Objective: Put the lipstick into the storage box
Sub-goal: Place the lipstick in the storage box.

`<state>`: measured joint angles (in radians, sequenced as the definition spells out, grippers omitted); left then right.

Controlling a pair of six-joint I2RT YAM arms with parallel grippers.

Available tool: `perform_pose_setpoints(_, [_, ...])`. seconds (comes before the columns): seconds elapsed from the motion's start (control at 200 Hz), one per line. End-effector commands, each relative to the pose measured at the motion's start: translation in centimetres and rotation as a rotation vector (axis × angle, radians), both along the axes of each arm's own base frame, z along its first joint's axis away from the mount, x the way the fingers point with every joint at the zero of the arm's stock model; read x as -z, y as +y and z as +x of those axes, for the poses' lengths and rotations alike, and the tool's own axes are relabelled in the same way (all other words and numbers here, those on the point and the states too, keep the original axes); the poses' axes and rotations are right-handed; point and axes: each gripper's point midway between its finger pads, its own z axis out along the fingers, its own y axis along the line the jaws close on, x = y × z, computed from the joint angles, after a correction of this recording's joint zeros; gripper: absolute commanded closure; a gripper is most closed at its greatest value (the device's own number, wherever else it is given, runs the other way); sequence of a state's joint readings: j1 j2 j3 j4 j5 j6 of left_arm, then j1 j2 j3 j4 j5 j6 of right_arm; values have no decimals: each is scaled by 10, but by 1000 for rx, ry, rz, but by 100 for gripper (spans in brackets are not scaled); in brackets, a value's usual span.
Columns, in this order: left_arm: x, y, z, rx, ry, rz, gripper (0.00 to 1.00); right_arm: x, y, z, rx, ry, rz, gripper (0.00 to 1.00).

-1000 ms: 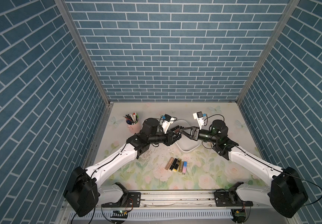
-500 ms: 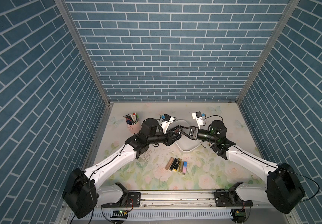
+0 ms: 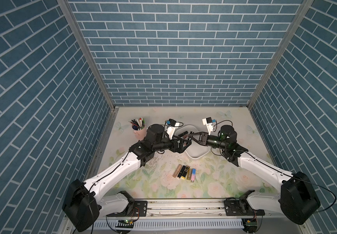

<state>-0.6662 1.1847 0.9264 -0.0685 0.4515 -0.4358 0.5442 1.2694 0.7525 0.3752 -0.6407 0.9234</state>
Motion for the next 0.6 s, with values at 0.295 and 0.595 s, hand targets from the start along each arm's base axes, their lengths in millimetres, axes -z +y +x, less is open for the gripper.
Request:
perform_pose_setpoints(0.295, [49, 59, 0, -229, -5, 231, 0, 112, -40, 37, 217, 342, -206, 90])
perform_pose_setpoints(0.595, [95, 61, -9, -220, 33, 355, 0, 152, -41, 58, 288, 439, -251, 90])
